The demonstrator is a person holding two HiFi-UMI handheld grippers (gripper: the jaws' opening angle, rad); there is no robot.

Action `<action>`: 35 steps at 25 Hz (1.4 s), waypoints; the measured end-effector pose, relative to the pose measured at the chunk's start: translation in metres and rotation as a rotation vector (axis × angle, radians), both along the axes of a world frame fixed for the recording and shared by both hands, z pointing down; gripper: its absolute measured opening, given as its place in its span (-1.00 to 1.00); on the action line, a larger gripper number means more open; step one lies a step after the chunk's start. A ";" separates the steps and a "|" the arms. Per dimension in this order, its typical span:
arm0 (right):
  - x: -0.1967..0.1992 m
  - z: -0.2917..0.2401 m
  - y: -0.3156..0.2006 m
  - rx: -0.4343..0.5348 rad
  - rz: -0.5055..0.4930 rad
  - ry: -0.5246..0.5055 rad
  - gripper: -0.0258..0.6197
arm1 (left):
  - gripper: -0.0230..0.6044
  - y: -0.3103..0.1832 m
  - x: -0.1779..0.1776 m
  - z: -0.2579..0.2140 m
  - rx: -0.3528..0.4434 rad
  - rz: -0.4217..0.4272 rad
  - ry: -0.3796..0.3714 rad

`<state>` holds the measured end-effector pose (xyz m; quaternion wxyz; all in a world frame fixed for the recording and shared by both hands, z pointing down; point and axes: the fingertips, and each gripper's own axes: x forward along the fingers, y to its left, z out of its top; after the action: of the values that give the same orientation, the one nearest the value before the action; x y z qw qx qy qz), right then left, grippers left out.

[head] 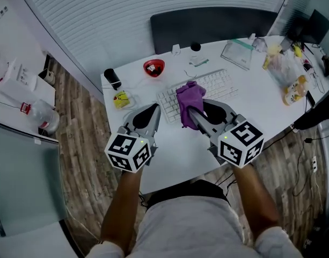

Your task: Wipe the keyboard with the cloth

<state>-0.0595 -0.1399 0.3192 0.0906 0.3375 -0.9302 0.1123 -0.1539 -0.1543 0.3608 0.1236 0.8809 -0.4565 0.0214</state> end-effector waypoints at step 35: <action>-0.071 0.144 -0.091 -0.199 -0.346 0.864 -0.64 | -0.50 -0.046 0.001 0.144 -0.599 -0.074 -0.134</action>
<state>-0.1303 -0.2306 0.4628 0.5183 0.1832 -0.8347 0.0336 -0.1525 -0.2006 0.5053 0.3483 0.7845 -0.4688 0.2084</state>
